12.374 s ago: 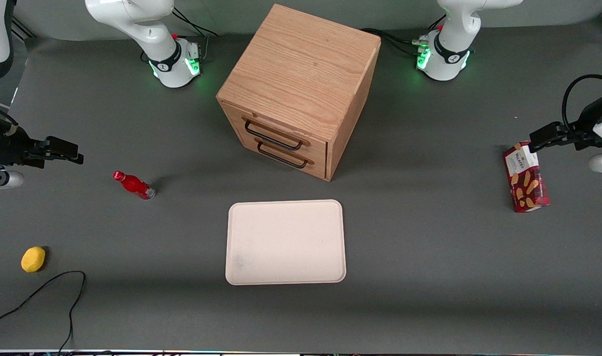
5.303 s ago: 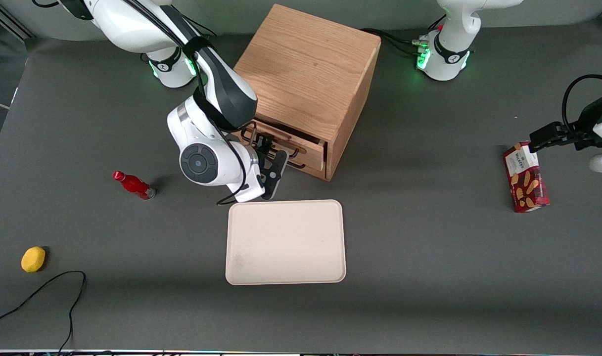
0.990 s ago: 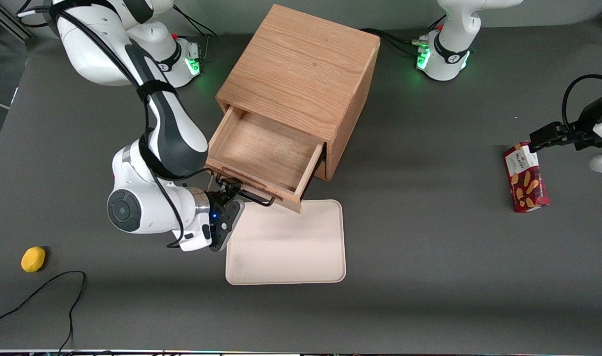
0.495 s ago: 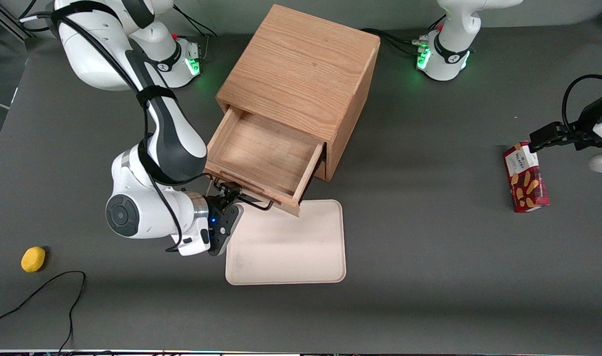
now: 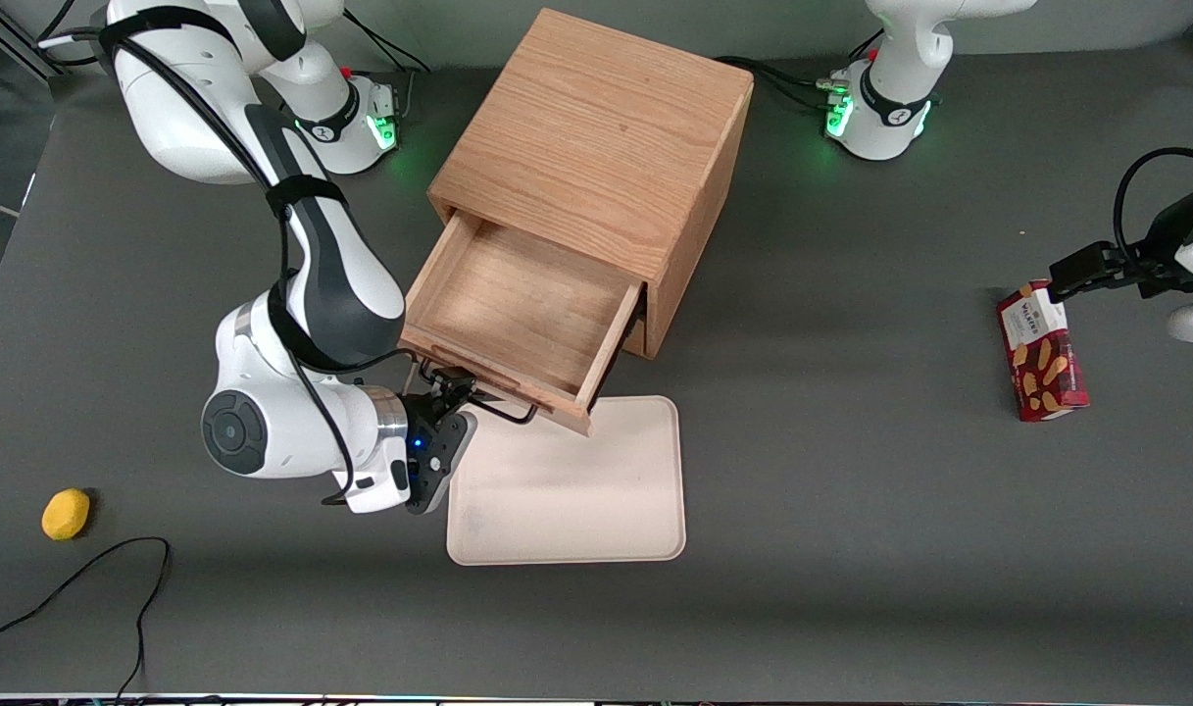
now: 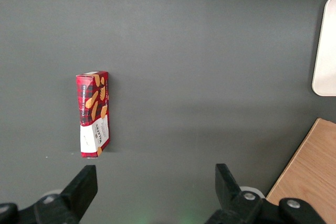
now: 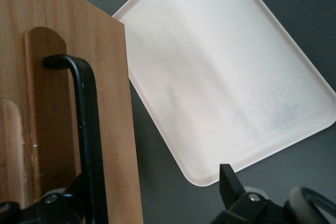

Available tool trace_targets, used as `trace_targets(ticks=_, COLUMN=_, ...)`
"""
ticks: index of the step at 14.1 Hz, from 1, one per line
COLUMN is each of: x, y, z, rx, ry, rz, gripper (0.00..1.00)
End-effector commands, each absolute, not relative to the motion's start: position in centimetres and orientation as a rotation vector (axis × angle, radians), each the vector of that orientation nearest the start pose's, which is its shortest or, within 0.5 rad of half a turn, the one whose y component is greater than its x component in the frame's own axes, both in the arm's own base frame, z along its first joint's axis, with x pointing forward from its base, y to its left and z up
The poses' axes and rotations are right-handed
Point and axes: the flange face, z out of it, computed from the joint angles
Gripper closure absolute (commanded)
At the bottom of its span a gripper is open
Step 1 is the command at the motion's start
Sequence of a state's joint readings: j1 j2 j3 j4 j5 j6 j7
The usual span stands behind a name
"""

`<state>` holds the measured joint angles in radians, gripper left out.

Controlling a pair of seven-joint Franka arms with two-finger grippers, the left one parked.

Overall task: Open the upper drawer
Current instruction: 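Pull the upper drawer further out with the right gripper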

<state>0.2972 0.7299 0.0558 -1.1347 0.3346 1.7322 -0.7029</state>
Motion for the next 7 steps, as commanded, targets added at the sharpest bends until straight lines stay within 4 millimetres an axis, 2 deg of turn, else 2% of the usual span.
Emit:
trace_targets(ticks=1, x=69.8, y=26.6, z=37.0, rx=-2.42, ry=-1.287, rz=0.044, gripper=0.0)
trace_targets(ticks=7, x=70.5, y=25.3, z=37.1, rx=-2.426, ry=-1.267, rz=0.026, gripper=0.0)
